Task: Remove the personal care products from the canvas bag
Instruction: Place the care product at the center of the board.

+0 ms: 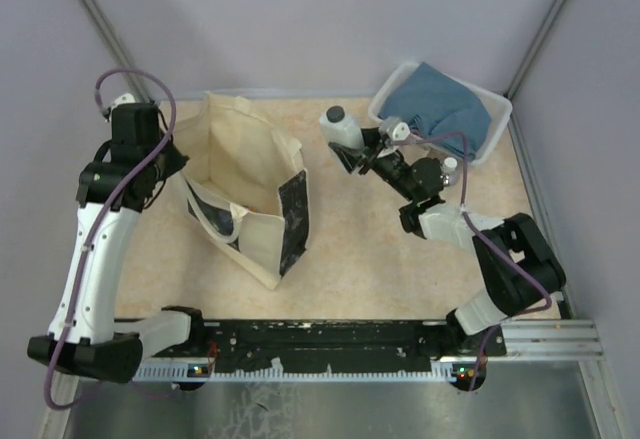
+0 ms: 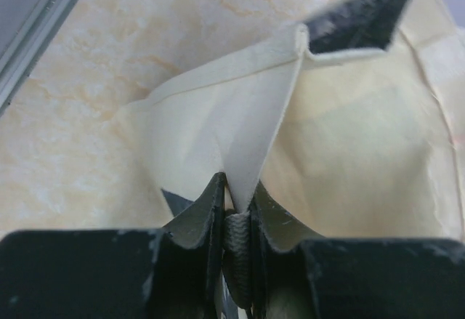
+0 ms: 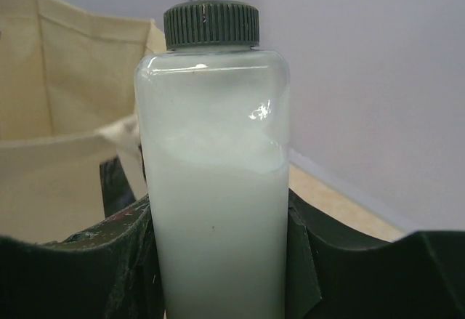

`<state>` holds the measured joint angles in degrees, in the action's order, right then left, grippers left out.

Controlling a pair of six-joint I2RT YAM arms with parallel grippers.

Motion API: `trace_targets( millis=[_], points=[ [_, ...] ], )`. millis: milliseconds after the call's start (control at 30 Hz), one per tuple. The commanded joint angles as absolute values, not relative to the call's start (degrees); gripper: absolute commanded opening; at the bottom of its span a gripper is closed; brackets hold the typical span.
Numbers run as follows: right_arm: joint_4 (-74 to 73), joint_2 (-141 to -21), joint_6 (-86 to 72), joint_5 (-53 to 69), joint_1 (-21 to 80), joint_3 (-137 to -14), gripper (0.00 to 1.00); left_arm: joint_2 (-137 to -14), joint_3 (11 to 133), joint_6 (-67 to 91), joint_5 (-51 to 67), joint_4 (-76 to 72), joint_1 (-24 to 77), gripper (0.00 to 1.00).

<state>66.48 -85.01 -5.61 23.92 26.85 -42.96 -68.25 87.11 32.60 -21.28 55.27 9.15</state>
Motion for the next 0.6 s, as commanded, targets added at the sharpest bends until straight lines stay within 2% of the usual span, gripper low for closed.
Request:
trace_targets(
  millis=[0,200,567],
  points=[
    [89.0,-87.1,-4.5,19.9,27.2,-41.1,0.0,-63.0,81.2,33.3,-15.6,47.0,8.8,0.0],
    [98.7,-99.8,-4.9,17.5,26.8,-40.1,0.0,-58.5,76.6,32.9,-12.1,43.3,8.8,0.0],
    [99.0,-117.4,-6.2,18.8,26.5,-56.3,0.0,-54.3,71.1,33.8,-5.2,39.4,8.9,0.0]
  ],
)
